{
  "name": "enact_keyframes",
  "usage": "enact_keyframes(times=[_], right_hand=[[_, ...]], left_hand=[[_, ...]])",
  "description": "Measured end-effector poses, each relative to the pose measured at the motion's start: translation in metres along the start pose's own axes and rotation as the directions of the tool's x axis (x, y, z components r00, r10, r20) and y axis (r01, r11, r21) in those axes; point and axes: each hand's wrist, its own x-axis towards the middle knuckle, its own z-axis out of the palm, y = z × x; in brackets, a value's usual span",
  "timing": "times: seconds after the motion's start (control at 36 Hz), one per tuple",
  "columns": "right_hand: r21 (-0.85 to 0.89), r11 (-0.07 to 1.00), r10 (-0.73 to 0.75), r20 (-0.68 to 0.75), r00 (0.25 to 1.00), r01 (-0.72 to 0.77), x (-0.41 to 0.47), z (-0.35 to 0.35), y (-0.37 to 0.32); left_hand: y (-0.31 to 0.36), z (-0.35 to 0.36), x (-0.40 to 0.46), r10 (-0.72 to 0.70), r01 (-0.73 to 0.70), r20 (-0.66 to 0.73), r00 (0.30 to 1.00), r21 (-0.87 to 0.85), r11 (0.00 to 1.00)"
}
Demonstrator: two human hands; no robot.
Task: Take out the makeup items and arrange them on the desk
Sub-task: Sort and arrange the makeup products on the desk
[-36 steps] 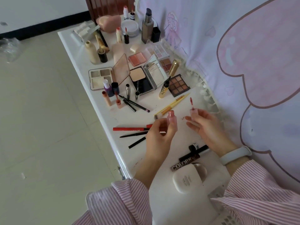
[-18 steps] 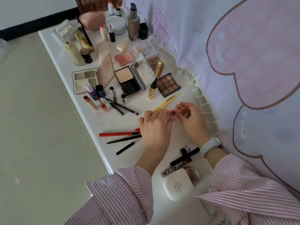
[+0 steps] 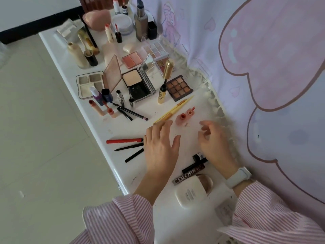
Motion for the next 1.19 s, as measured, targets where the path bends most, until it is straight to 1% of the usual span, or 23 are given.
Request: enact_keyframes(times=[0.06,0.08,0.14,0.17,0.22,0.31,0.44,0.58,0.72,0.83,0.92,0.97,1.0,1.03,1.06,1.08,1.11,1.14,1.19], right_hand=[[-0.182,0.977,-0.09,0.1,0.991,0.107,-0.014,-0.004,0.001],[-0.294,0.944,-0.102,0.179,0.979,0.152,-0.02,-0.006,0.002],[-0.456,0.87,-0.047,0.305,0.951,0.19,-0.028,-0.009,0.002],[-0.483,0.854,-0.022,0.336,0.942,0.192,-0.03,-0.01,0.002],[-0.458,0.869,-0.007,0.369,0.929,0.189,-0.031,-0.012,-0.001],[-0.392,0.893,-0.036,0.425,0.904,0.22,-0.028,-0.013,-0.003],[-0.38,0.864,-0.112,0.494,0.862,0.33,-0.023,-0.011,-0.001],[-0.371,0.838,-0.185,0.494,0.849,0.399,-0.021,-0.012,0.007],[-0.332,0.803,-0.292,0.504,0.812,0.495,-0.024,-0.012,0.011],[-0.32,0.814,-0.318,0.452,0.833,0.484,-0.025,-0.011,0.013],[-0.403,0.757,-0.341,0.429,0.836,0.515,-0.024,-0.008,0.014],[-0.409,0.752,-0.364,0.395,0.844,0.516,-0.026,-0.005,0.013],[-0.372,0.782,-0.373,0.365,0.853,0.5,-0.028,-0.003,0.011],[-0.295,0.837,-0.368,0.322,0.872,0.462,-0.031,-0.002,0.008],[-0.176,0.904,-0.335,0.273,0.902,0.389,-0.034,-0.001,0.002],[-0.028,0.959,-0.267,0.242,0.933,0.282,-0.038,-0.002,-0.006],[0.125,0.981,-0.177,0.248,0.953,0.149,-0.042,-0.003,-0.013],[0.258,0.966,-0.097,0.264,0.96,0.027,-0.045,-0.004,-0.021],[0.469,0.871,0.0,0.302,0.953,-0.148,-0.049,-0.005,-0.032]], left_hand=[[-0.003,-0.006,-0.016,0.042,-0.042,0.007,0.999,-0.037,0.998],[-0.005,-0.008,-0.024,0.063,-0.063,0.017,0.998,-0.046,0.997],[-0.009,-0.011,-0.038,0.094,-0.092,0.045,0.995,-0.038,0.995],[-0.011,-0.011,-0.042,0.1,-0.098,0.064,0.993,-0.031,0.995],[-0.014,-0.012,-0.049,0.101,-0.099,0.104,0.989,-0.024,0.995],[-0.019,-0.013,-0.054,0.102,-0.101,0.14,0.985,-0.016,0.995],[-0.028,-0.011,-0.065,0.152,-0.154,0.114,0.982,0.013,0.988],[-0.039,-0.006,-0.074,0.227,-0.232,0.13,0.965,0.031,0.972],[-0.04,-0.006,-0.074,0.246,-0.256,0.138,0.959,0.057,0.965],[-0.039,-0.007,-0.074,0.248,-0.259,0.143,0.958,0.06,0.964],[-0.039,-0.008,-0.074,0.238,-0.249,0.154,0.959,0.052,0.967],[-0.039,-0.008,-0.074,0.224,-0.232,0.163,0.961,0.032,0.972],[-0.04,-0.009,-0.074,0.215,-0.22,0.162,0.963,0.014,0.975],[-0.039,-0.01,-0.073,0.204,-0.204,0.159,0.966,-0.011,0.979],[-0.038,-0.011,-0.072,0.19,-0.186,0.154,0.97,-0.041,0.982],[-0.037,-0.012,-0.071,0.168,-0.158,0.15,0.974,-0.075,0.985],[-0.035,-0.015,-0.07,0.131,-0.114,0.147,0.98,-0.121,0.986],[-0.032,-0.018,-0.069,0.078,-0.051,0.147,0.986,-0.181,0.982],[-0.027,-0.027,-0.066,-0.03,0.082,0.163,0.986,-0.318,0.945]])
